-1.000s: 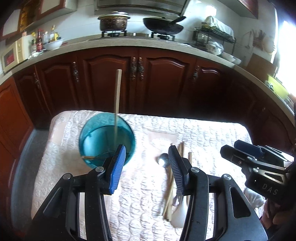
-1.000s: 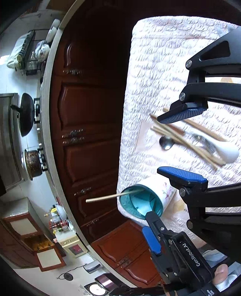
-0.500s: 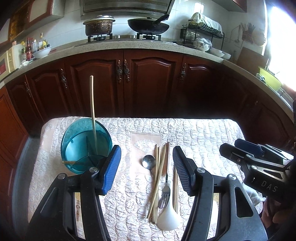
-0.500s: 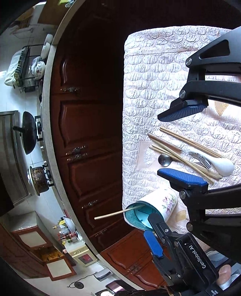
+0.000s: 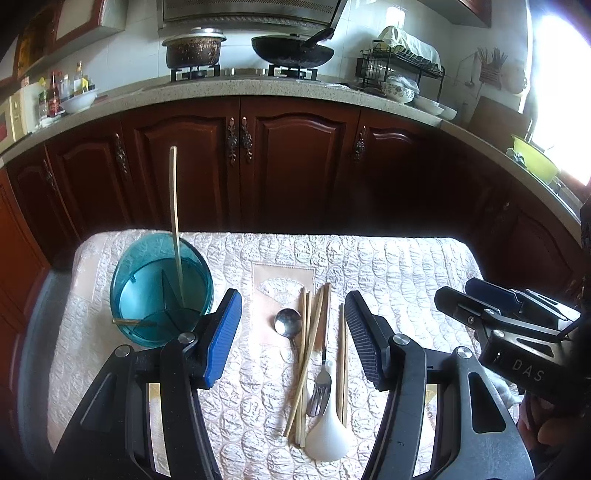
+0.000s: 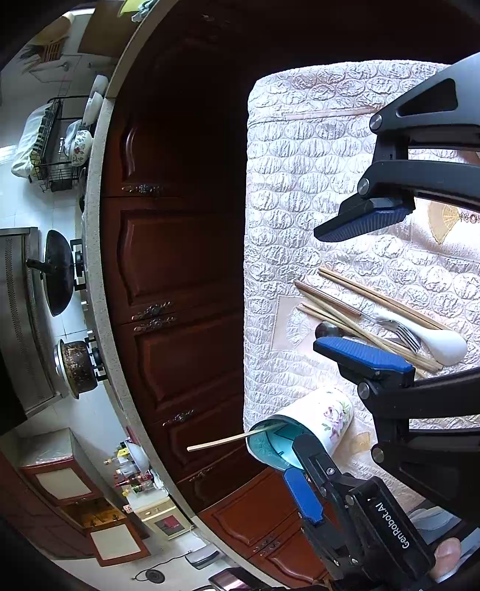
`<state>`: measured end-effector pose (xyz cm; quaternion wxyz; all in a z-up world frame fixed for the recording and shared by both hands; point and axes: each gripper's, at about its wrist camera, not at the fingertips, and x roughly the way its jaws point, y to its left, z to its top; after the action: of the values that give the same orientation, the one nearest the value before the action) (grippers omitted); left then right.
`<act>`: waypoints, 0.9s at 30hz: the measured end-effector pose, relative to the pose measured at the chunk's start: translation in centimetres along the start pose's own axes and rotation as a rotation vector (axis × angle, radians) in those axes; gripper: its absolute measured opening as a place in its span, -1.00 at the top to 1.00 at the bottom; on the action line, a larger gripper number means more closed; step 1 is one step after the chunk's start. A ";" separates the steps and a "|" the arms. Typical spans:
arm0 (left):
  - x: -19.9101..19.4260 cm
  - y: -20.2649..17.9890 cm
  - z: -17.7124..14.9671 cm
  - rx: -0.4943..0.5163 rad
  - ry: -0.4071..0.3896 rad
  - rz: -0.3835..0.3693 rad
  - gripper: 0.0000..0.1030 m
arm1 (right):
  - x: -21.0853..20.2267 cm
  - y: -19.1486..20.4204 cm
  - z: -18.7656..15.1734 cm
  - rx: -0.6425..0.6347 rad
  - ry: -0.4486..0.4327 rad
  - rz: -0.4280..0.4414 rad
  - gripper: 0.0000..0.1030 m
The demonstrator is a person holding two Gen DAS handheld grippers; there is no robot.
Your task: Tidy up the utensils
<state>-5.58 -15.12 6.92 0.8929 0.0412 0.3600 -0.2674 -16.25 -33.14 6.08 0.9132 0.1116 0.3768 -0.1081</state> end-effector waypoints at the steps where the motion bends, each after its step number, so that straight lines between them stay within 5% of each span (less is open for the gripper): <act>1: 0.2 0.2 -0.1 -0.006 0.007 -0.001 -0.12 | 0.2 -0.2 -0.1 0.004 0.003 0.003 0.00; 8: 1.9 1.5 -1.4 -0.028 0.062 0.005 -0.12 | 4.6 -1.7 -1.3 0.025 0.115 0.075 0.00; 18: 7.0 1.9 -4.7 -0.017 0.196 0.004 -0.12 | 15.6 -2.5 -2.3 0.146 0.306 0.188 0.27; 27: 10.2 2.4 -5.5 -0.007 0.264 0.037 -0.12 | 23.0 -1.5 -1.3 0.175 0.416 0.178 0.56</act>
<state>-1.68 -16.20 -4.25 0.8425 0.0796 0.4746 -0.2420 -1.62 -36.80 -11.36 0.8086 0.2431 0.5347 -0.0341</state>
